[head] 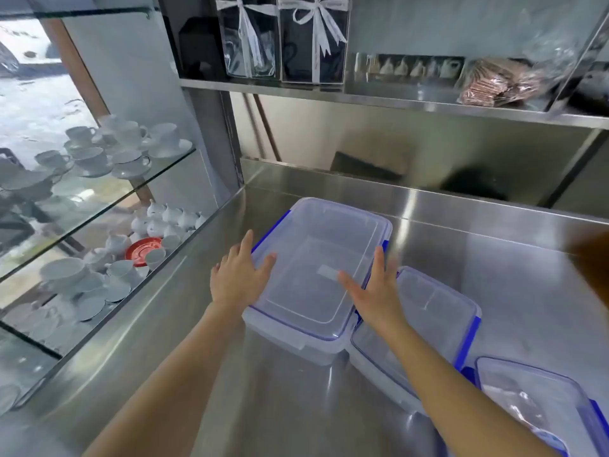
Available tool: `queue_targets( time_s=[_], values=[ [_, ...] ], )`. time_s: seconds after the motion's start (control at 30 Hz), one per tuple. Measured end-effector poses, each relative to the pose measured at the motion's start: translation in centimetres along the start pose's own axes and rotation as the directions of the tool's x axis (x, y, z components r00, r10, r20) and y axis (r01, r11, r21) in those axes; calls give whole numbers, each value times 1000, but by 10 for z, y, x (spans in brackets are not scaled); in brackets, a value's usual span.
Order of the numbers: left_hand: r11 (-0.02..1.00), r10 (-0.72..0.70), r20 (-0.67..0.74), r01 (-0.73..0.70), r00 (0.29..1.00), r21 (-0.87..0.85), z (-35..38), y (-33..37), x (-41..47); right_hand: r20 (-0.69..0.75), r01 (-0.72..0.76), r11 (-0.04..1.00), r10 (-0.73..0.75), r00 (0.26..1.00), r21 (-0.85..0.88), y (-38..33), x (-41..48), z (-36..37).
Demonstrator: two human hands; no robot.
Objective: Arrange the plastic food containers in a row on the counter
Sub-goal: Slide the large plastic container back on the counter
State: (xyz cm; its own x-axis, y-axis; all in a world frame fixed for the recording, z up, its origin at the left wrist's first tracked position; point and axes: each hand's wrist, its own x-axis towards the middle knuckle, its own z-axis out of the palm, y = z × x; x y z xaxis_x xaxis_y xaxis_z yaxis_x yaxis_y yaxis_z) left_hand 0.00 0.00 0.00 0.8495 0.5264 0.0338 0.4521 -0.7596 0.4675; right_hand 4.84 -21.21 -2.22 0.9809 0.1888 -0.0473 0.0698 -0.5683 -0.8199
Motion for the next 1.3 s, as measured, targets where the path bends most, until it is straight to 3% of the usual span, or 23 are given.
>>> queue_targets(
  time_s=[0.07, 0.2, 0.5, 1.03, 1.3],
  values=[
    [998, -63, 88, 65, 994, -12, 0, -1, 6, 15, -46, 988, 44, 999, 146, 1, 4, 4],
    [993, -113, 186, 119, 976, -19, 0, -4, 15, 66, -135, 962, 122, 990, 238, 3, 6, 8],
    [969, -147, 130, 169, 981, -178, 1, -11, 28, -8, -146, 927, 159, 987, 345, -8, 21, 12],
    [978, -182, 78, 189, 980, -93, 1, -29, 147, 96, -144, 970, 128, 987, 194, -52, 142, 62],
    [982, -171, 41, 173, 984, -72, 4, -21, 166, 128, -158, 979, 142, 982, 130, -61, 173, 54]
  ],
)
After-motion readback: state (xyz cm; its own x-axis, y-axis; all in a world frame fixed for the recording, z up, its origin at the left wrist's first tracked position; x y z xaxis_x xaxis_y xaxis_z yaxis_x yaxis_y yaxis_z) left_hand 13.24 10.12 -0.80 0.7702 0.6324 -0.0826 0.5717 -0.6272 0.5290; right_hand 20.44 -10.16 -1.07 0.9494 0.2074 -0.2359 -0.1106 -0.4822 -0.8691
